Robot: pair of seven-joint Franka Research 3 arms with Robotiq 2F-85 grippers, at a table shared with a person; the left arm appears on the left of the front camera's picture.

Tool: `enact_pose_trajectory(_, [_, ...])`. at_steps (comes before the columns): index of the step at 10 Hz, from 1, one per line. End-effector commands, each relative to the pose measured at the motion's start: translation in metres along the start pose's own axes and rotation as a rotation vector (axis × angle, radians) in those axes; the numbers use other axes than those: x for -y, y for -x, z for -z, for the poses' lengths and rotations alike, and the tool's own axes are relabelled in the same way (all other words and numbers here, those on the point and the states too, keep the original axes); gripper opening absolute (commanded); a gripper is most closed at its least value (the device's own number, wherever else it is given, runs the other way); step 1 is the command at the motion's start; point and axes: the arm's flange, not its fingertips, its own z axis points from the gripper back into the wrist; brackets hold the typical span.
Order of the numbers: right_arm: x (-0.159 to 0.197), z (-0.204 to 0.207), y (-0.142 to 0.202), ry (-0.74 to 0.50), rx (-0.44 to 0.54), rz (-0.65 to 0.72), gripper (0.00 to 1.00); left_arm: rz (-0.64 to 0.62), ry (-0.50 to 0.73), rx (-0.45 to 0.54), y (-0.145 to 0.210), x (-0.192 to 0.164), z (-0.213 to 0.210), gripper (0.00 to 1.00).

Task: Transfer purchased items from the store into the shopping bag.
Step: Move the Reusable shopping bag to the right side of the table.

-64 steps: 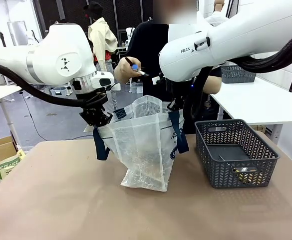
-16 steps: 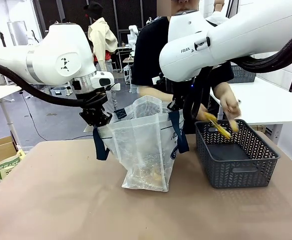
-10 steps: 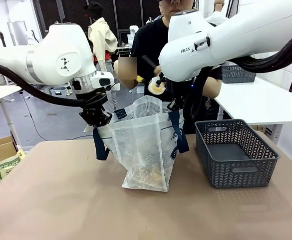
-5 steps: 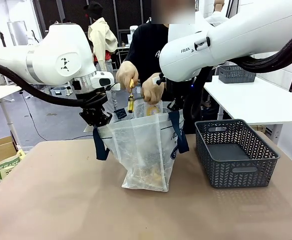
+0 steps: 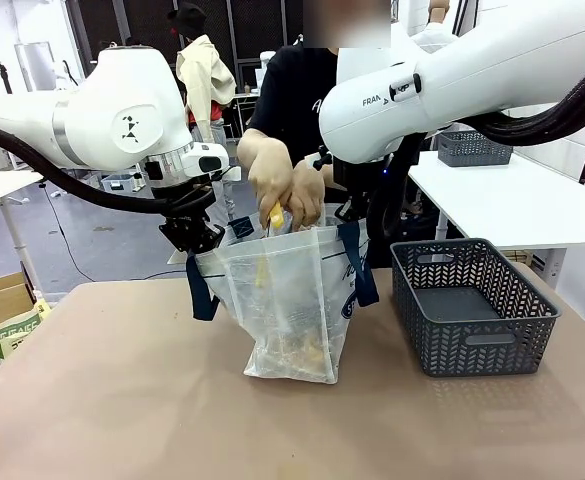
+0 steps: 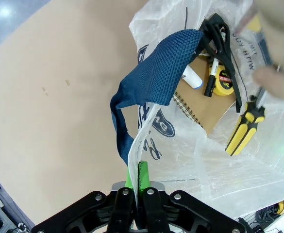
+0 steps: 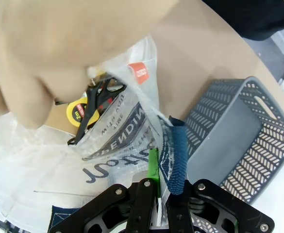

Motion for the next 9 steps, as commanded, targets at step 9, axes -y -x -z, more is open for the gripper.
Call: enact_pose_trajectory(9, [0.0017, 0.002, 0.0014, 0.002, -0.003, 0.002, 0.0, -0.004, -0.001, -0.002, 0.0011, -0.0005, 0.0004, 0.0])
